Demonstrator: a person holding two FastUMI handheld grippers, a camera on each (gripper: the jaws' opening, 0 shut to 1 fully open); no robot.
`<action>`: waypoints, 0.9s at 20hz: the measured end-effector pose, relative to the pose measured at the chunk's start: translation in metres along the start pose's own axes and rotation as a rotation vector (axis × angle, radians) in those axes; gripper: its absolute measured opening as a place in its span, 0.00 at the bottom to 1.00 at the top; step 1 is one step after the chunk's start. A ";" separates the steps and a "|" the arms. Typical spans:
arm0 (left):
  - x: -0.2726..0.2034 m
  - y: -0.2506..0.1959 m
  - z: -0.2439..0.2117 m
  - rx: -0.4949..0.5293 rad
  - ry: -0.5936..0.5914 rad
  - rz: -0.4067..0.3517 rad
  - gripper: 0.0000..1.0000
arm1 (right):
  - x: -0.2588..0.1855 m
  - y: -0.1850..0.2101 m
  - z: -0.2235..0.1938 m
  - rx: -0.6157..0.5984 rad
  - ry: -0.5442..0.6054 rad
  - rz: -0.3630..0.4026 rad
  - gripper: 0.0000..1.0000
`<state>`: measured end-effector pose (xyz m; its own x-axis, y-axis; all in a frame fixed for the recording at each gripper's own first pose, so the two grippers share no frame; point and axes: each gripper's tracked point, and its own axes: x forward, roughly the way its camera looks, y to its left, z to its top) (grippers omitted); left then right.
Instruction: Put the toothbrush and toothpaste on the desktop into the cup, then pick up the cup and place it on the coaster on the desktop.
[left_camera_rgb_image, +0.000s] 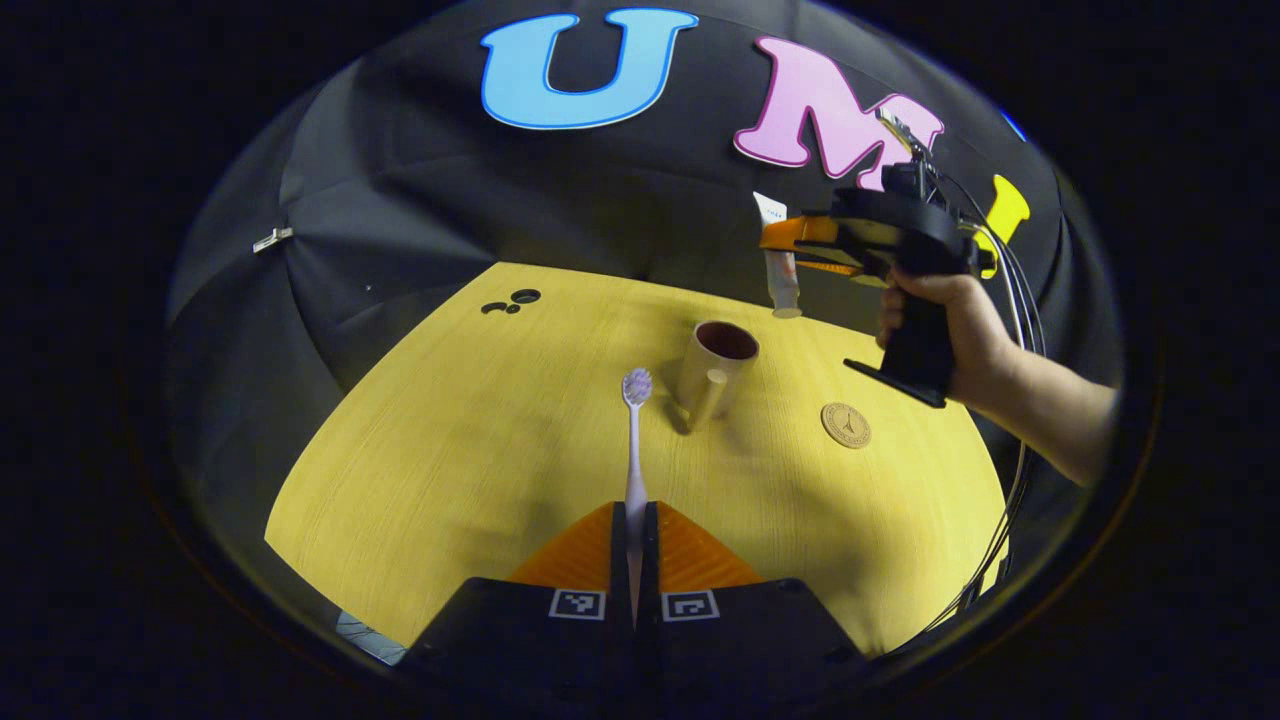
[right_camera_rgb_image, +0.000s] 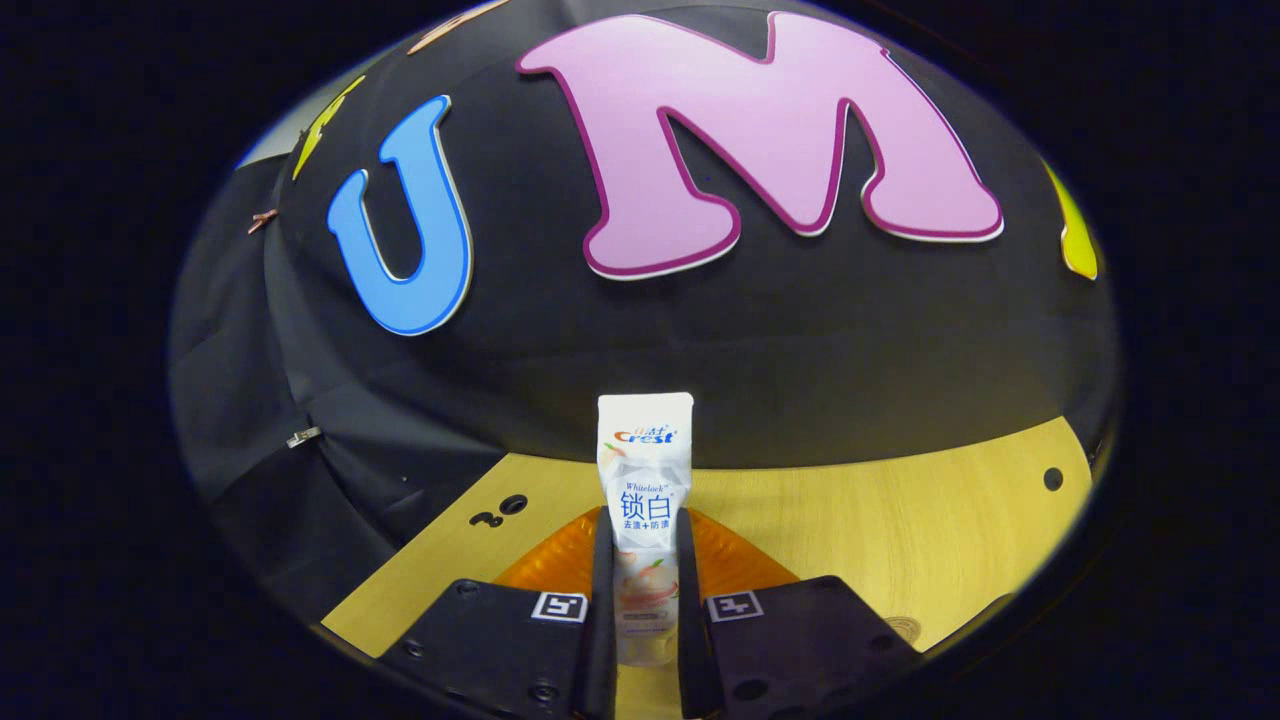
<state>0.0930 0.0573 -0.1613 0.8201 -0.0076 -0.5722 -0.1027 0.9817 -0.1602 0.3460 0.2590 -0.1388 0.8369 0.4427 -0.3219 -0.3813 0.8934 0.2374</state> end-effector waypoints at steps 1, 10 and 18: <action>0.002 0.001 0.002 -0.011 -0.005 -0.001 0.06 | 0.006 0.003 -0.005 -0.010 -0.004 0.010 0.28; 0.026 0.000 0.014 -0.054 -0.091 -0.035 0.06 | 0.039 0.014 -0.040 -0.059 -0.061 0.034 0.29; 0.035 -0.013 0.006 -0.037 -0.104 -0.060 0.06 | 0.029 0.017 -0.073 -0.034 -0.049 0.078 0.48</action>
<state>0.1271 0.0455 -0.1743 0.8793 -0.0442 -0.4742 -0.0707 0.9725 -0.2219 0.3354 0.2931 -0.2108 0.8222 0.5071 -0.2584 -0.4580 0.8591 0.2285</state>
